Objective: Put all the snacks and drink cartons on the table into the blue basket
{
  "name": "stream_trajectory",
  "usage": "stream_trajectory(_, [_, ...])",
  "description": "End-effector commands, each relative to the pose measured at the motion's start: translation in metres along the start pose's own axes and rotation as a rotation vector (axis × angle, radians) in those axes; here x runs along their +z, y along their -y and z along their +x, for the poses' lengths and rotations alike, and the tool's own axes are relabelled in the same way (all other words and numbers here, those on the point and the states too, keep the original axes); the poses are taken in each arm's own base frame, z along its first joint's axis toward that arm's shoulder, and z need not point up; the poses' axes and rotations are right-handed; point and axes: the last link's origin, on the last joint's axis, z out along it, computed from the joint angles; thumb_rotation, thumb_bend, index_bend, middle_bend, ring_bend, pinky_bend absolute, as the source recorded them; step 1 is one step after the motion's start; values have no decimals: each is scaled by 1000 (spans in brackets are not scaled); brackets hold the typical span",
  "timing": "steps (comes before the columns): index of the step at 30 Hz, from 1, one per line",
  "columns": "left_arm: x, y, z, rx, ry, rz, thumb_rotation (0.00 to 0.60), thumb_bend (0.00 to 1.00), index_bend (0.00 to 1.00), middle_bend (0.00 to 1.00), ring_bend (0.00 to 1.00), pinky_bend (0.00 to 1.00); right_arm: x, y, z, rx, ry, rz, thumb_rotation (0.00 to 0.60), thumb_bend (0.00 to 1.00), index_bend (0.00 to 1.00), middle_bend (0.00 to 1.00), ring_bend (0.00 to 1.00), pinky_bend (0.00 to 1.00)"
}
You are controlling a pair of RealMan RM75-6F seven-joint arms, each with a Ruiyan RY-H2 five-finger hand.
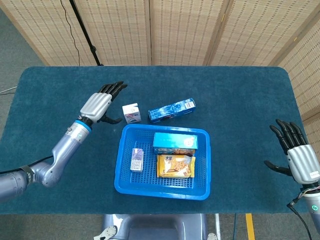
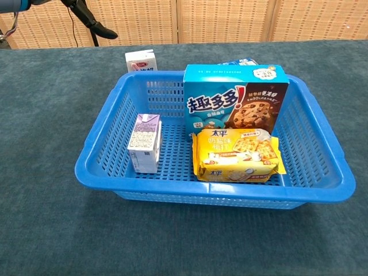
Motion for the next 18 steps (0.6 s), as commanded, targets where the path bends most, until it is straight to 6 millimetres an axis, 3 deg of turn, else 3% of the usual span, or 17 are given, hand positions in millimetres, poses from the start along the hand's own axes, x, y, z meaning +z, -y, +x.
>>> stream_trajectory(1, [12, -1, -9, -10, 52, 23, 600, 193, 0, 0, 0, 0, 0, 0, -1, -2, 1, -1, 600, 0, 0, 0, 0, 0])
stream_trajectory(18, [39, 11, -29, -23, 109, 110, 600, 193, 0, 0, 0, 0, 3, -3, -3, -7, 12, -16, 600, 0, 0, 0, 0, 0])
